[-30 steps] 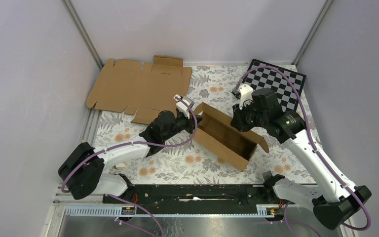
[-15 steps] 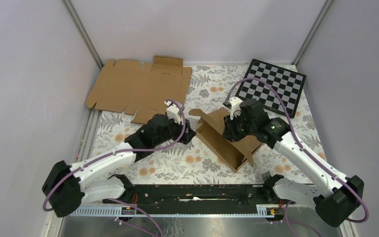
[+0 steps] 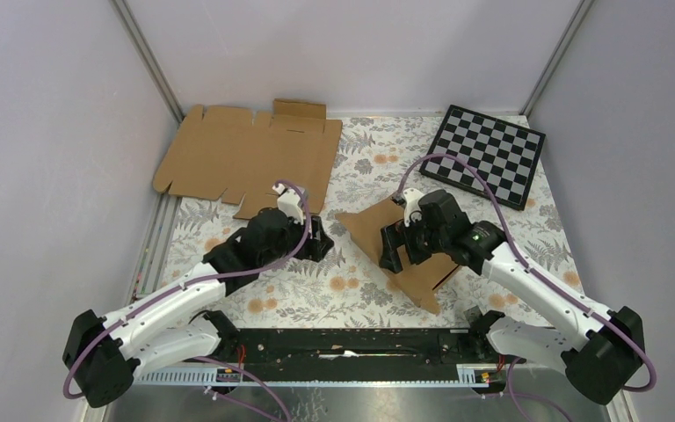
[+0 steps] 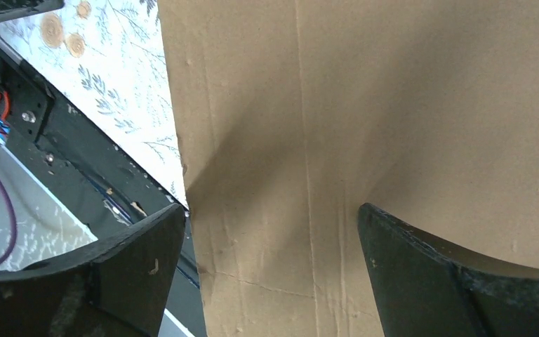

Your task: Fold the paper box

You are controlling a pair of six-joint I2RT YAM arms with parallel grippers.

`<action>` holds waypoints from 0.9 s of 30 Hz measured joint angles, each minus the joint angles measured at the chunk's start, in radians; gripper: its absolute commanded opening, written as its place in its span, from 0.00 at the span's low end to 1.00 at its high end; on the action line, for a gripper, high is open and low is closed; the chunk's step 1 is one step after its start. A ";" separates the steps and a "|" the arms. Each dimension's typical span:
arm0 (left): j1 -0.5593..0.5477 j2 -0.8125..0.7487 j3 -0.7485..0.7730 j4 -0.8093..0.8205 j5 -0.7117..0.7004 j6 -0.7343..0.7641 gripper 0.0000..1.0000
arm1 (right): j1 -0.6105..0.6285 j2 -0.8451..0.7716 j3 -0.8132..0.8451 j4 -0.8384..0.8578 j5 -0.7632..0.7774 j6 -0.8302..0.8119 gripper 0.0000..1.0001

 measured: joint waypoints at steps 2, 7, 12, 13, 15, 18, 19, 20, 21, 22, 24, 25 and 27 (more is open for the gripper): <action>0.015 0.000 0.000 -0.009 0.000 -0.006 0.72 | 0.000 -0.010 -0.002 0.006 0.003 0.015 1.00; 0.037 -0.005 0.000 -0.030 0.000 -0.012 0.72 | 0.000 -0.062 -0.002 0.021 0.095 0.117 1.00; 0.037 -0.034 0.000 -0.038 -0.001 -0.013 0.73 | 0.000 -0.076 0.011 0.021 0.154 0.189 1.00; 0.037 -0.039 0.000 -0.037 -0.002 -0.013 0.73 | 0.000 -0.074 0.017 0.020 0.161 0.194 1.00; 0.037 -0.047 0.000 -0.037 -0.003 -0.013 0.73 | 0.000 -0.072 0.031 0.019 0.178 0.202 0.99; 0.037 -0.051 0.000 -0.040 -0.003 -0.013 0.73 | -0.001 -0.075 0.043 0.013 0.226 0.204 0.95; 0.037 -0.051 0.000 -0.041 -0.003 -0.013 0.73 | -0.002 -0.077 0.043 0.009 0.243 0.204 0.93; 0.037 -0.051 0.000 -0.043 -0.003 -0.013 0.73 | -0.002 -0.079 0.043 0.004 0.261 0.207 0.92; 0.037 -0.051 0.000 -0.043 -0.004 -0.013 0.73 | -0.003 -0.079 0.042 0.001 0.281 0.209 0.91; 0.037 -0.051 0.000 -0.043 -0.004 -0.013 0.73 | -0.005 -0.079 0.039 0.000 0.295 0.212 0.90; 0.037 -0.051 0.000 -0.042 -0.004 -0.013 0.73 | -0.009 -0.077 0.024 0.001 0.317 0.220 0.89; 0.037 -0.051 -0.001 -0.041 -0.004 -0.015 0.73 | -0.010 -0.074 0.011 0.002 0.327 0.226 0.88; 0.037 -0.051 -0.005 -0.037 -0.003 -0.016 0.73 | -0.012 -0.056 -0.024 0.002 0.336 0.237 0.87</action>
